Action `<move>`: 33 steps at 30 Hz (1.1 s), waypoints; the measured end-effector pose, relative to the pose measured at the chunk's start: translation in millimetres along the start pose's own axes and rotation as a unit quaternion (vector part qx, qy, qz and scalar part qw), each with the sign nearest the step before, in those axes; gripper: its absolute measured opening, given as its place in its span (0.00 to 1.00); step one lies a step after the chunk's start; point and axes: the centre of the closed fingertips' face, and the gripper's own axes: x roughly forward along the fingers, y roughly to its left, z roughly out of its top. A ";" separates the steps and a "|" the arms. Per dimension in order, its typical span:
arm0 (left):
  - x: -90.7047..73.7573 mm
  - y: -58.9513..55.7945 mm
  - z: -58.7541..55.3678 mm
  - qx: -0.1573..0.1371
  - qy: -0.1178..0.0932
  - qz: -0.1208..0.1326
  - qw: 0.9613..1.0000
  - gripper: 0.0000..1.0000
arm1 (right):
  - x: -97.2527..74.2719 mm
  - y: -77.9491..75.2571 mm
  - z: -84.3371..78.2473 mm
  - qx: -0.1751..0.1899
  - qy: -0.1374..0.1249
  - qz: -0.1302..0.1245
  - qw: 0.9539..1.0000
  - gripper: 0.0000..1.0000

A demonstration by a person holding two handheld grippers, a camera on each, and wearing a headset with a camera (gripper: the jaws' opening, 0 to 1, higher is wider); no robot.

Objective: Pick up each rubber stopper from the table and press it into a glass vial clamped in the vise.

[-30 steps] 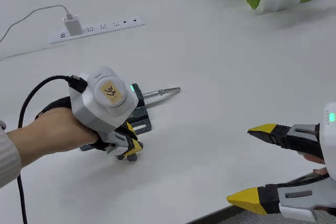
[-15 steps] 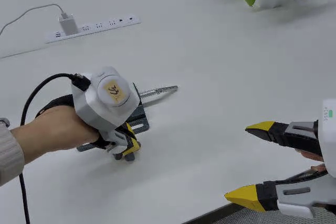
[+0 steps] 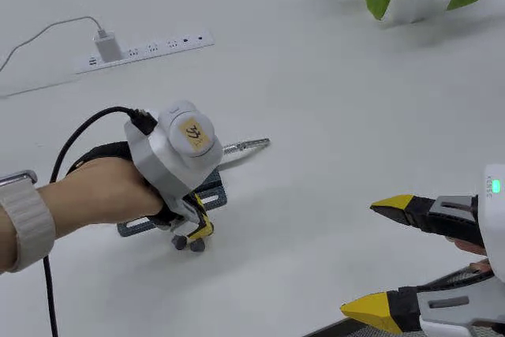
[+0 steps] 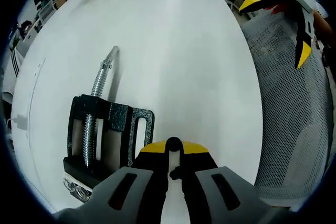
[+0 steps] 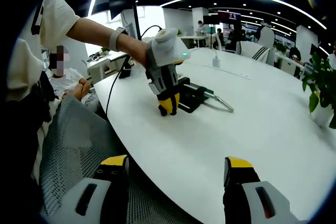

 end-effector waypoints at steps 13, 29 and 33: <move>1.4 0.5 -0.3 0.009 0.029 0.003 1.000 0.03 | -2.0 0.0 -1.2 -0.003 -0.001 0.001 1.000 0.72; -5.3 2.5 6.1 -0.086 -0.059 -0.001 0.995 0.03 | -0.4 1.2 -0.2 -0.003 -0.001 0.002 1.000 0.72; -20.7 4.4 16.6 -0.143 -0.122 -0.012 0.982 0.03 | 0.6 2.8 -0.5 -0.003 0.001 0.004 1.000 0.72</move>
